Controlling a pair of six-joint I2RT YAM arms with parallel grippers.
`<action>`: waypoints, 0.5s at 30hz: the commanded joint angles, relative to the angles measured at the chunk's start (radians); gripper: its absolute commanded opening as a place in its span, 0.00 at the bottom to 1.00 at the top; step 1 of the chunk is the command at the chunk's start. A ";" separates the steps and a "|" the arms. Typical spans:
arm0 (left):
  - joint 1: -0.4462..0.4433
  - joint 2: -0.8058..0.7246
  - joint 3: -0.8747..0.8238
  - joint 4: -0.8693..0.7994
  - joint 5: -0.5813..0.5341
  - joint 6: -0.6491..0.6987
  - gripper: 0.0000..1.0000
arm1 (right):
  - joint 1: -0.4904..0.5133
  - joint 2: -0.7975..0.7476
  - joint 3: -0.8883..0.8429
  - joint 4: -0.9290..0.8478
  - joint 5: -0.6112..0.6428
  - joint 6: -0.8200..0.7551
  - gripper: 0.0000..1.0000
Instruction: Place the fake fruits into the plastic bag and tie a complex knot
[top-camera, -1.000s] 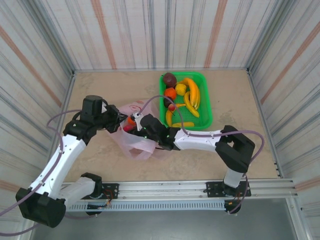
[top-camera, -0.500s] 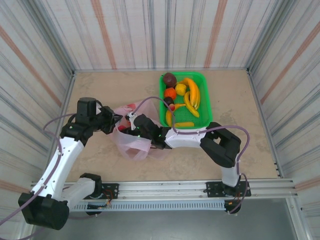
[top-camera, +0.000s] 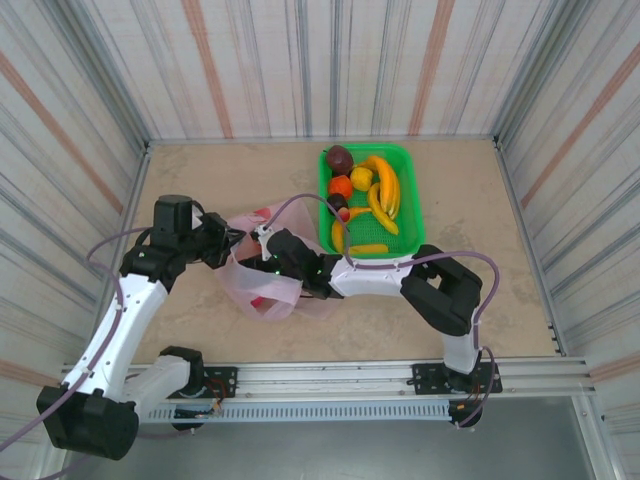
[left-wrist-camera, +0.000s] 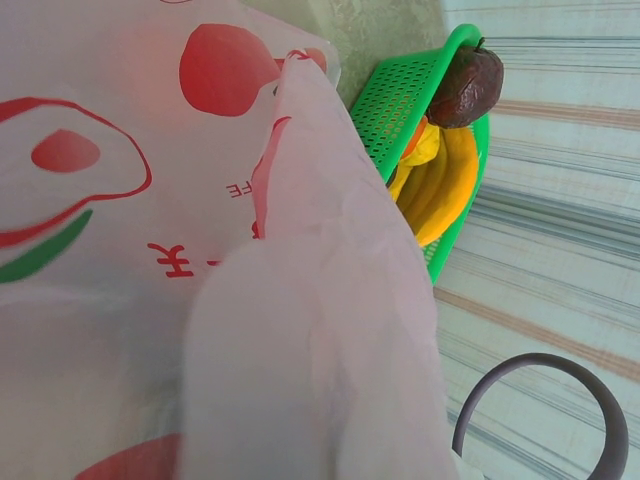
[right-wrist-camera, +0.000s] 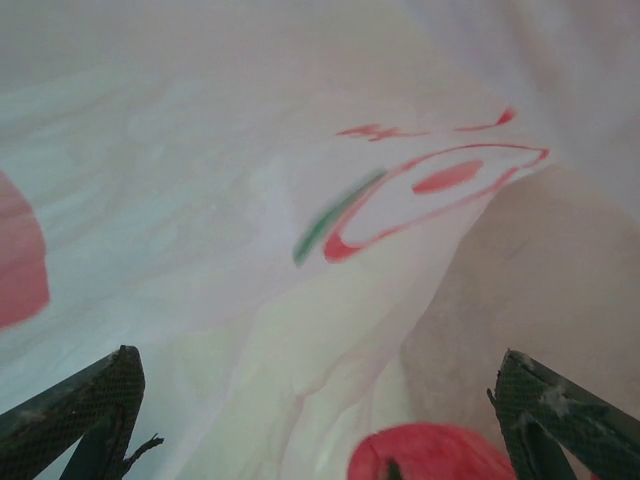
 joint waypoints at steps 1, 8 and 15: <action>0.010 -0.022 -0.004 -0.023 0.009 0.029 0.00 | 0.003 -0.045 -0.020 -0.026 0.035 -0.012 0.93; 0.016 -0.029 -0.005 -0.030 0.009 0.032 0.00 | 0.006 -0.073 -0.032 -0.041 0.039 -0.024 0.92; 0.021 -0.031 -0.011 -0.034 0.012 0.038 0.00 | 0.007 -0.109 -0.050 -0.059 0.061 -0.041 0.92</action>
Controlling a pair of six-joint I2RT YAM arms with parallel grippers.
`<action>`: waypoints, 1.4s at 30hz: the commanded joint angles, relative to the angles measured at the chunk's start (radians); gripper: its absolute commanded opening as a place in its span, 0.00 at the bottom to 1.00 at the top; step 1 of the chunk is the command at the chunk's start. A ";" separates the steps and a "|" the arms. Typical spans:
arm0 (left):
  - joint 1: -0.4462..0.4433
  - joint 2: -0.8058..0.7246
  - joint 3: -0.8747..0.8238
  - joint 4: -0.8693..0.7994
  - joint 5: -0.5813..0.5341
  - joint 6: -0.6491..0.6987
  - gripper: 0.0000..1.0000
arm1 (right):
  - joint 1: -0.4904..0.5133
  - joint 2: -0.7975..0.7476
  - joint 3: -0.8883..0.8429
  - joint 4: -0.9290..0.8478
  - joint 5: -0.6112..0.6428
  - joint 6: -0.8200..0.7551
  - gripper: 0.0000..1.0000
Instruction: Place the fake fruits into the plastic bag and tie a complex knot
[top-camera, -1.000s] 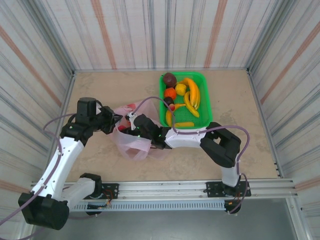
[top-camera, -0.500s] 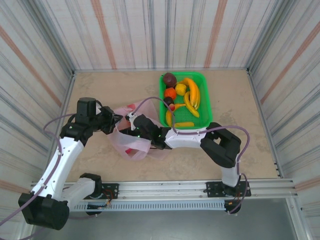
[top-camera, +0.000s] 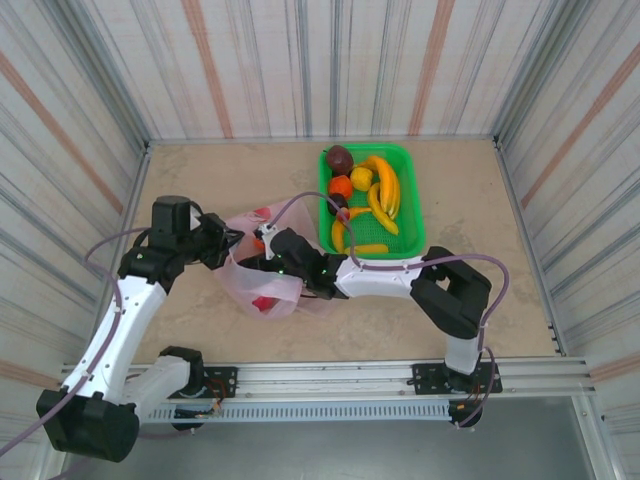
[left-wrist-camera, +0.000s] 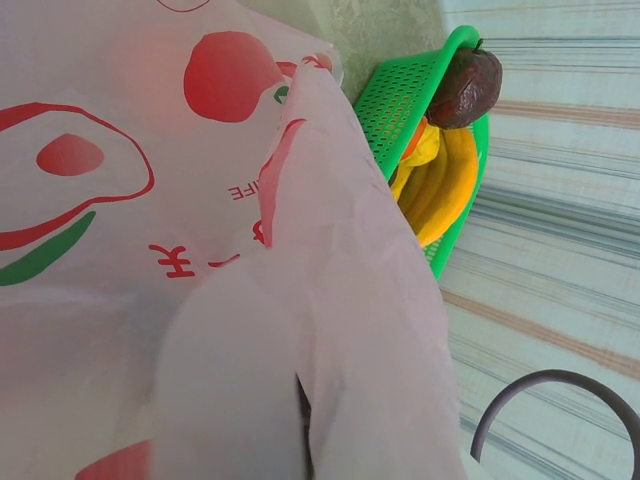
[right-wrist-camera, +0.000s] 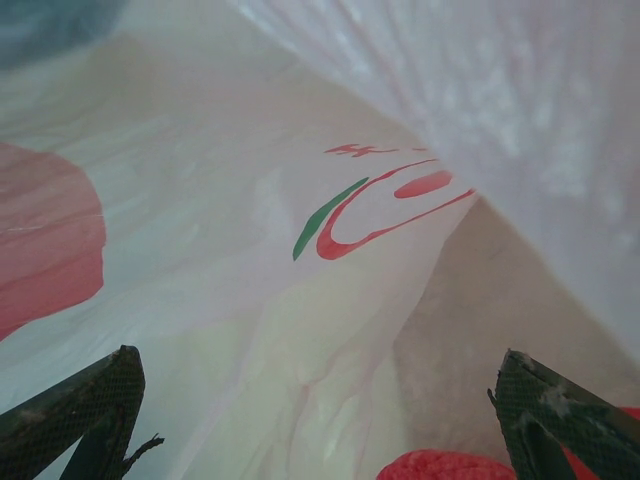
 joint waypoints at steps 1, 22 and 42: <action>0.013 -0.020 -0.013 -0.019 0.012 0.025 0.00 | 0.008 -0.065 -0.029 -0.037 0.039 -0.036 0.92; 0.031 -0.026 -0.054 -0.007 0.026 0.028 0.00 | -0.001 -0.442 -0.101 -0.469 0.207 -0.124 0.98; 0.037 -0.026 -0.042 -0.043 -0.006 0.052 0.00 | -0.425 -0.500 -0.041 -0.811 0.121 -0.237 0.97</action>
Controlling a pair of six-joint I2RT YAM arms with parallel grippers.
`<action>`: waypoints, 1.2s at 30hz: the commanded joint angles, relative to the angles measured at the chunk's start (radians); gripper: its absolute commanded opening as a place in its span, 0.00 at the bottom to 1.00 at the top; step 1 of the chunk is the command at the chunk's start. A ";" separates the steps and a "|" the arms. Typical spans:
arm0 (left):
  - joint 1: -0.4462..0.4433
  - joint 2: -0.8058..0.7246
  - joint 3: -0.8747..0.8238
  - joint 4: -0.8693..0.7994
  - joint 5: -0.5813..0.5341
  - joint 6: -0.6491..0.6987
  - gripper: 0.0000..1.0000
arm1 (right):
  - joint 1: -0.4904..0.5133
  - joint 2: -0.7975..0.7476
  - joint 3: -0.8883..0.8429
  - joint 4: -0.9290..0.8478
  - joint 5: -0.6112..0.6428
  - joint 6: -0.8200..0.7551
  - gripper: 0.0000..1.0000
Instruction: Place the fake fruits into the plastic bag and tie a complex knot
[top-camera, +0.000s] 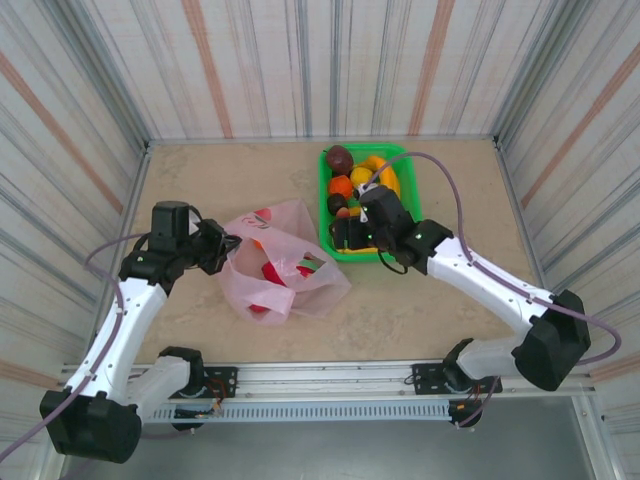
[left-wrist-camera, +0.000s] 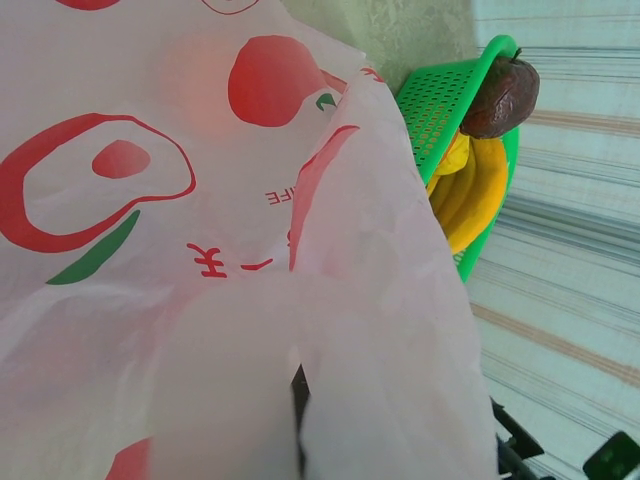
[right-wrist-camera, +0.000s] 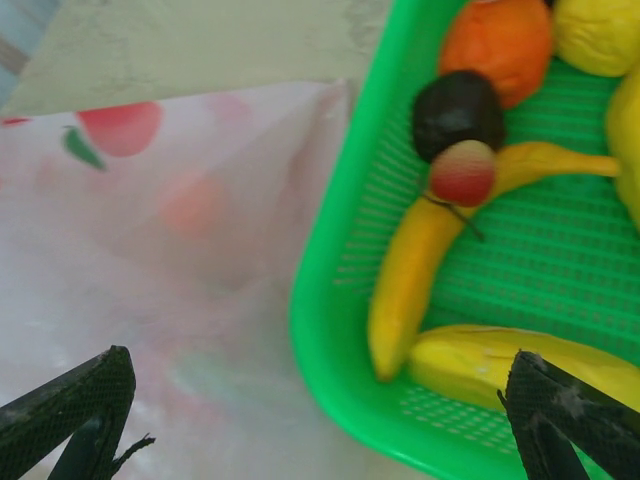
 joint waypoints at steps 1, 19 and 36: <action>0.007 -0.014 0.004 -0.033 -0.011 0.026 0.00 | -0.055 0.051 0.040 -0.052 -0.061 -0.050 0.97; 0.009 0.005 0.026 -0.024 0.004 0.033 0.00 | -0.233 0.543 0.365 -0.058 -0.229 0.150 0.80; 0.010 0.011 0.029 -0.015 0.009 0.035 0.00 | -0.242 0.731 0.489 -0.092 -0.274 0.189 0.55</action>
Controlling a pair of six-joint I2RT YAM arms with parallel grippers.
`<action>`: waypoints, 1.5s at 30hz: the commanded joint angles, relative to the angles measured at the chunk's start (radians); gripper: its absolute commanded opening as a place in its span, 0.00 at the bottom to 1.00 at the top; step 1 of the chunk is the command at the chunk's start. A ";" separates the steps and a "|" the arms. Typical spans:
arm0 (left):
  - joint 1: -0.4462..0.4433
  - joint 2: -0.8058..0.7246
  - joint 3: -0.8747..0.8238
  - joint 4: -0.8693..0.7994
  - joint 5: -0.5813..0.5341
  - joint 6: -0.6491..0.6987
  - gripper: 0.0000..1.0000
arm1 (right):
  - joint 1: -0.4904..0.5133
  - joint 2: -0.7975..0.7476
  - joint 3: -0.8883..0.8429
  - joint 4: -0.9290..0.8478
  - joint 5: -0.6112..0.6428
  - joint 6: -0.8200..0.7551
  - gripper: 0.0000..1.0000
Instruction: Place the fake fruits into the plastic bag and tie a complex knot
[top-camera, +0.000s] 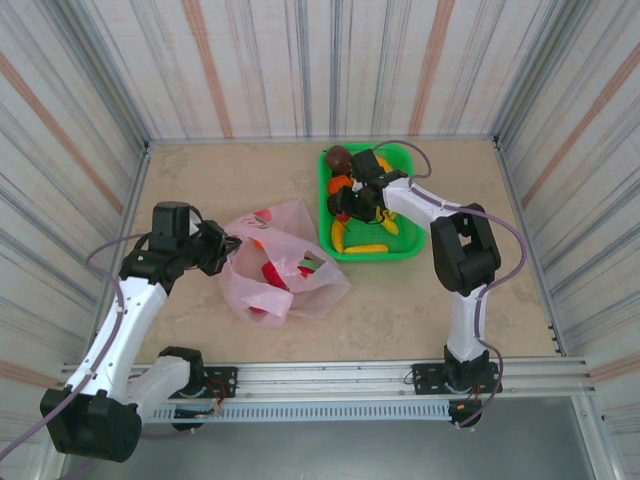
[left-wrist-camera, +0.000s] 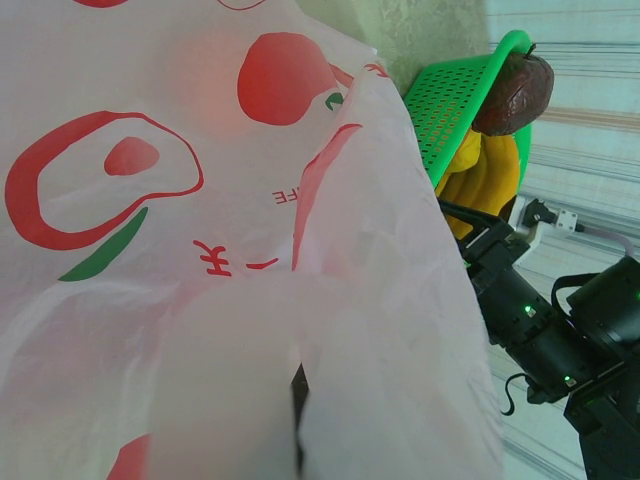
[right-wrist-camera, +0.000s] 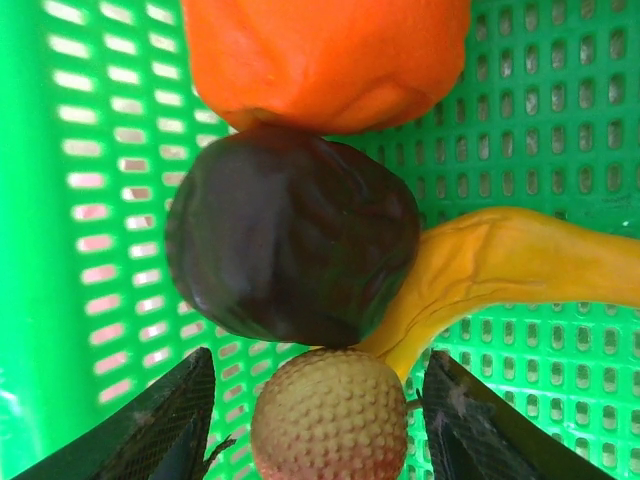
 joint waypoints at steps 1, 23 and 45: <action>0.010 0.006 0.028 -0.001 0.009 0.028 0.00 | -0.007 0.035 0.042 -0.040 -0.015 0.018 0.54; 0.010 0.006 0.027 -0.003 0.010 0.024 0.00 | -0.006 -0.060 -0.005 -0.046 -0.001 -0.006 0.36; 0.010 0.010 -0.009 0.007 0.028 0.033 0.00 | 0.111 -0.562 -0.244 -0.103 0.094 -0.014 0.35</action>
